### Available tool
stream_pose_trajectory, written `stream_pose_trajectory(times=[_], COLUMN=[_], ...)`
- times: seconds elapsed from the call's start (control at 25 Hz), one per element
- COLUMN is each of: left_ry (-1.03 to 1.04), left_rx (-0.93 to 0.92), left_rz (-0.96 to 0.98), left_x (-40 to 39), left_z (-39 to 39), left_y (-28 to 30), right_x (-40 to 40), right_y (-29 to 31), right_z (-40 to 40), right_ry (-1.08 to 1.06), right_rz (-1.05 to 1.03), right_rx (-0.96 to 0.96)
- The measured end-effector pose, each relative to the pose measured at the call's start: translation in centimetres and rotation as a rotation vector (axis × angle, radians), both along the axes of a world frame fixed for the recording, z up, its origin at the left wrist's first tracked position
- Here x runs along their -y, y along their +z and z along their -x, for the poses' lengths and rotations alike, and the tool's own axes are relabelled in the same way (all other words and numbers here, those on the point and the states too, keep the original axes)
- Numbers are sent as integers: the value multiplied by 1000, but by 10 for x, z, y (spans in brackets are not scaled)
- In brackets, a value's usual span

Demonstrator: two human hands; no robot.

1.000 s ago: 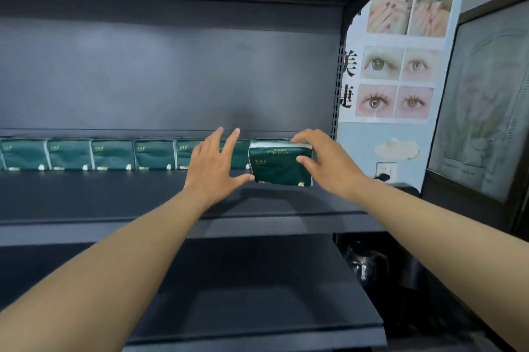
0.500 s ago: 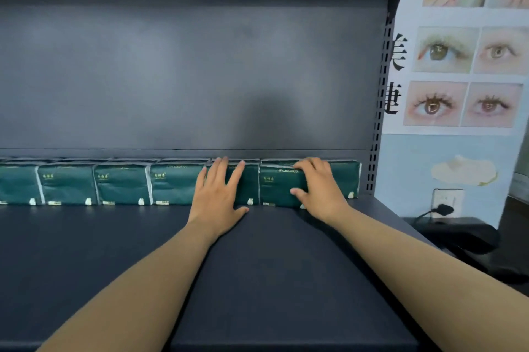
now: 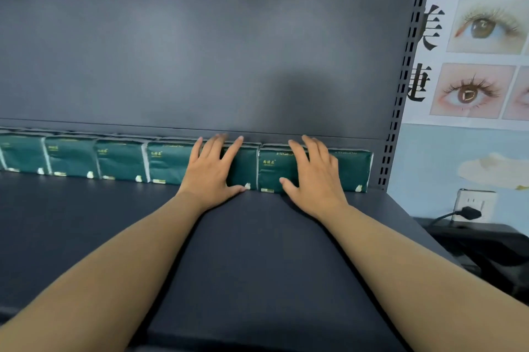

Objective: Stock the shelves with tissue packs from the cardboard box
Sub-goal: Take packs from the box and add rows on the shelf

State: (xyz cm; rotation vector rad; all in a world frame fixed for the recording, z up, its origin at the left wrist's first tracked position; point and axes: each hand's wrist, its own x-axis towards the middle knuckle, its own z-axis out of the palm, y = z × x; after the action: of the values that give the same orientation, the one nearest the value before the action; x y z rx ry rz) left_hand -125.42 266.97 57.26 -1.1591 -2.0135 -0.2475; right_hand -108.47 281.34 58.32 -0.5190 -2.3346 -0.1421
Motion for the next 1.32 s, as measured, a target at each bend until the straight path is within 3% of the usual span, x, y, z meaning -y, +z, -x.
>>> stream_pose_trajectory(times=[0.24, 0.52, 0.64, 0.76, 1.16, 1.32], left_ry=[98, 13, -89, -34, 155, 150], left_rx=[61, 56, 50, 113, 514, 612], left_rz=[92, 94, 121, 235, 496, 510], left_x=[79, 261, 368, 454, 626, 680], left_z=[-58, -114, -115, -108, -103, -97], left_y=[9, -4, -40, -79, -240, -311], right_x=[86, 269, 359, 432, 555, 593], right_y=[11, 2, -17, -50, -192, -260], right_z=[-40, -107, -120, -124, -118, -99], right_ry=[2, -51, -31, -17, 27, 50], right_rz=[5, -58, -73, 38, 283, 409], right_rx=[-16, 23, 53, 78, 321, 393])
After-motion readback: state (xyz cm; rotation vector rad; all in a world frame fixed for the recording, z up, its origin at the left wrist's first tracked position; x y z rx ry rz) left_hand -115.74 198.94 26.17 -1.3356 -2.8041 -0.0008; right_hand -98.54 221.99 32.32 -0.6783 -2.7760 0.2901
